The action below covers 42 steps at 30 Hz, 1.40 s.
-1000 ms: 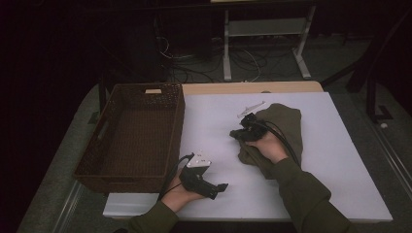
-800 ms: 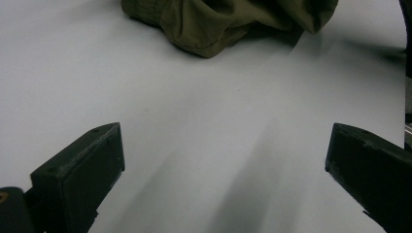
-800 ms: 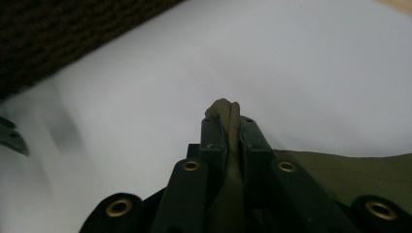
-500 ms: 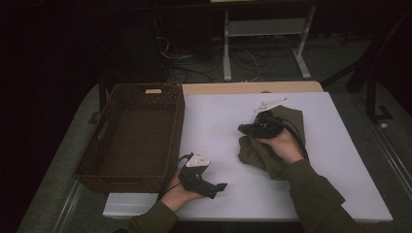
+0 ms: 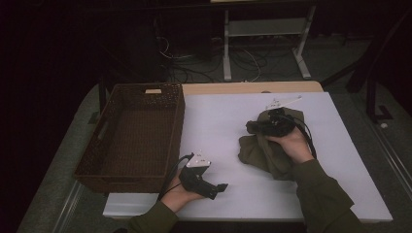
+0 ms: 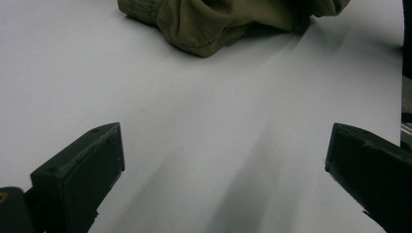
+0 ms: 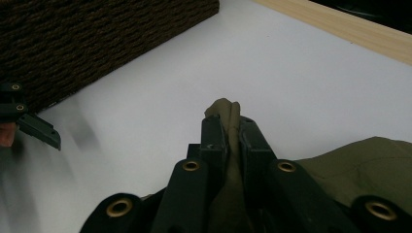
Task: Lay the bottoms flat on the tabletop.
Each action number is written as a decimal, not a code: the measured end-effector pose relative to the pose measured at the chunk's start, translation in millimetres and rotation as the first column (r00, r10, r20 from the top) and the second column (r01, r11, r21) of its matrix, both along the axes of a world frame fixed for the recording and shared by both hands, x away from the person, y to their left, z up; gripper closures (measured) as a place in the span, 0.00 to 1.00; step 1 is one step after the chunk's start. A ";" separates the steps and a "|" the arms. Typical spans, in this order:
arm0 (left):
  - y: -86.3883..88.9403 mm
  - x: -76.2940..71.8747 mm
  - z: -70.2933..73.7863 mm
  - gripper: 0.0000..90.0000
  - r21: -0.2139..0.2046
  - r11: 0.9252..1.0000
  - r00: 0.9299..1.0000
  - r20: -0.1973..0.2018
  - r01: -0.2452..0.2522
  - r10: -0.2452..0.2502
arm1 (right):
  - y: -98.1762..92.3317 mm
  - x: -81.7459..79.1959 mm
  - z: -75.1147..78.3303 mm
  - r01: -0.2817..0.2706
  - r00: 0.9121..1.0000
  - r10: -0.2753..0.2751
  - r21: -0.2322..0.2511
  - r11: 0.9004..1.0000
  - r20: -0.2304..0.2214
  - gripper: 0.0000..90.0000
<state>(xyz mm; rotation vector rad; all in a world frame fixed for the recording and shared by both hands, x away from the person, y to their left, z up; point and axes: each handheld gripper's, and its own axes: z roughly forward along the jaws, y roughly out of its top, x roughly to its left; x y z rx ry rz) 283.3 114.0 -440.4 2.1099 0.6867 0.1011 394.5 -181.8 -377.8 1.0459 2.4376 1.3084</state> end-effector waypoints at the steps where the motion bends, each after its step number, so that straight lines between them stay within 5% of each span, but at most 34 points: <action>1: 0.0 0.2 0.1 0.00 -0.001 1.000 1.000 0.000 -0.001 0.000 | -0.4 0.0 -0.1 -0.001 1.000 0.001 0.001 1.000 0.000 0.92; 17: 1.1 1.5 0.3 0.00 -0.005 1.000 1.000 0.002 -0.014 0.014 | -11.8 -4.6 2.7 0.011 1.000 -0.011 0.011 1.000 0.001 0.92; 42: 0.7 1.9 0.4 0.00 -0.003 1.000 1.000 0.002 -0.018 0.018 | -60.0 -36.9 6.9 0.074 0.997 -0.074 0.032 0.997 0.005 0.92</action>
